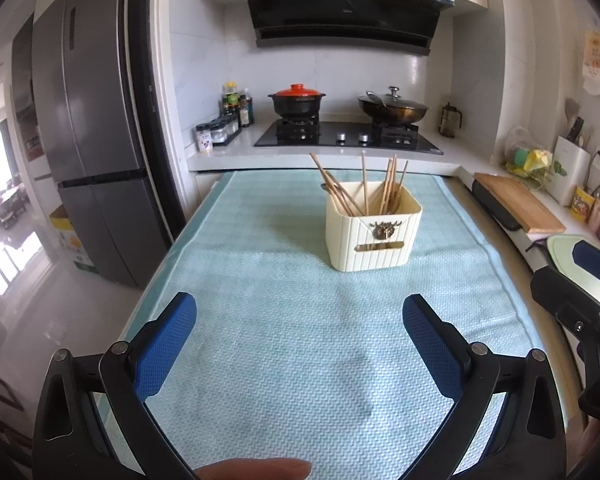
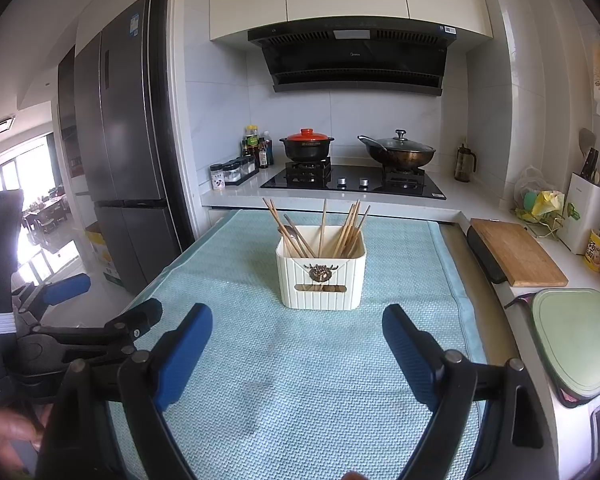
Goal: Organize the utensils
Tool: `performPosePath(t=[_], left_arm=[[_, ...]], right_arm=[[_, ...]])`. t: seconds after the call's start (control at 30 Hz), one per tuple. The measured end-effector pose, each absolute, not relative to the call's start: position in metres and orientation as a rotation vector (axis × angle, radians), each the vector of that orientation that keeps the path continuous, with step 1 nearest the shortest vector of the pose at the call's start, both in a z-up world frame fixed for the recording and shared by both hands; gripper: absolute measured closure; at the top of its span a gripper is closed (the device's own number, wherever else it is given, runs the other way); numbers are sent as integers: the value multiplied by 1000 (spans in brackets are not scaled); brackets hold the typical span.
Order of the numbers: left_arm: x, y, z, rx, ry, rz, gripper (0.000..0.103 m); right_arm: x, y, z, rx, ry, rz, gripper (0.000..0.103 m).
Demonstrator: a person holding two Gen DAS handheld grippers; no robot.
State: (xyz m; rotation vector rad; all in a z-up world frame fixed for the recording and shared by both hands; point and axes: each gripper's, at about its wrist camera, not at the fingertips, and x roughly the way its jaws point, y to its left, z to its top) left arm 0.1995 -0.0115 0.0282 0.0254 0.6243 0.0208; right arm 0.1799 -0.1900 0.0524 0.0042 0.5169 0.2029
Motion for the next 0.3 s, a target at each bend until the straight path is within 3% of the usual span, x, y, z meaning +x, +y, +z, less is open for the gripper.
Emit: performPosePath(t=[0.3], left_arm=[[201, -15, 23, 27, 636, 30, 0]], right_arm=[[183, -195, 48, 13, 527, 199, 14]])
